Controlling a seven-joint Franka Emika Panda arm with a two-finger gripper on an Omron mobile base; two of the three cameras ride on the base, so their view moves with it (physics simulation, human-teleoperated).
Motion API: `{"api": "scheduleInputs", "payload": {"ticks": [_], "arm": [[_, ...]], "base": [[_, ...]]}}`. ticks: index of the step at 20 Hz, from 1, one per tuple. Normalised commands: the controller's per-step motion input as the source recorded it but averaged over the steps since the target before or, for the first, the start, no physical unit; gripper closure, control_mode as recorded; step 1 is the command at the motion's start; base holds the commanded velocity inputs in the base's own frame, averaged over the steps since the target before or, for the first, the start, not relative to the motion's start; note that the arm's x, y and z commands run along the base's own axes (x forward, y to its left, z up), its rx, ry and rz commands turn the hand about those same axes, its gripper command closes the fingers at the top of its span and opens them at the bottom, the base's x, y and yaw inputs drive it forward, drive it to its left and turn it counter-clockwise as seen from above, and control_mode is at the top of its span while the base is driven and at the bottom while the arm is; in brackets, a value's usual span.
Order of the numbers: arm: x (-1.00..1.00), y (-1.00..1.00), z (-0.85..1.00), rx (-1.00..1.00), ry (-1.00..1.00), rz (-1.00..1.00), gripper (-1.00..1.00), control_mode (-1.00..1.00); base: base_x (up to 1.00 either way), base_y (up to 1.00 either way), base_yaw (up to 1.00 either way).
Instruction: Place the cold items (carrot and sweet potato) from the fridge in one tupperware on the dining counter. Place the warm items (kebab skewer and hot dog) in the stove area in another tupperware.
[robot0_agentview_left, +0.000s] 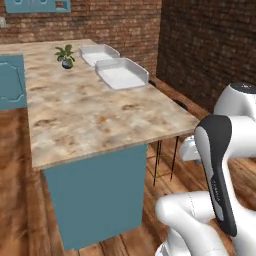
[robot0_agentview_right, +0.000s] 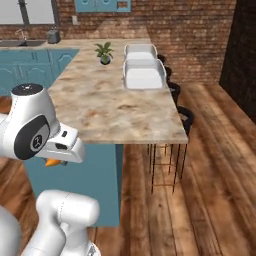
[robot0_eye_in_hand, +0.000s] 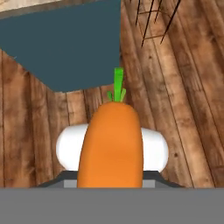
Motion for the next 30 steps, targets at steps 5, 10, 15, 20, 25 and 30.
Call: {"api": "scheduleInputs", "payload": {"ticks": [5,10,15,20,25,30], "arm": [[0.00,0.00,0.00,0.00,0.00,0.00,1.00,1.00],[0.00,0.00,0.00,0.00,0.00,0.00,1.00,1.00],[0.00,0.00,0.00,0.00,0.00,0.00,1.00,1.00],[0.00,0.00,0.00,0.00,0.00,0.00,1.00,1.00],[0.00,0.00,0.00,0.00,0.00,0.00,1.00,1.00],[0.00,0.00,0.00,0.00,0.00,0.00,1.00,1.00]], "base": [[0.26,-1.00,0.33],[0.08,-1.00,0.24],[0.09,-1.00,0.17],[0.48,-1.00,0.04],[0.96,-1.00,0.01],[1.00,-1.00,0.03]]}}
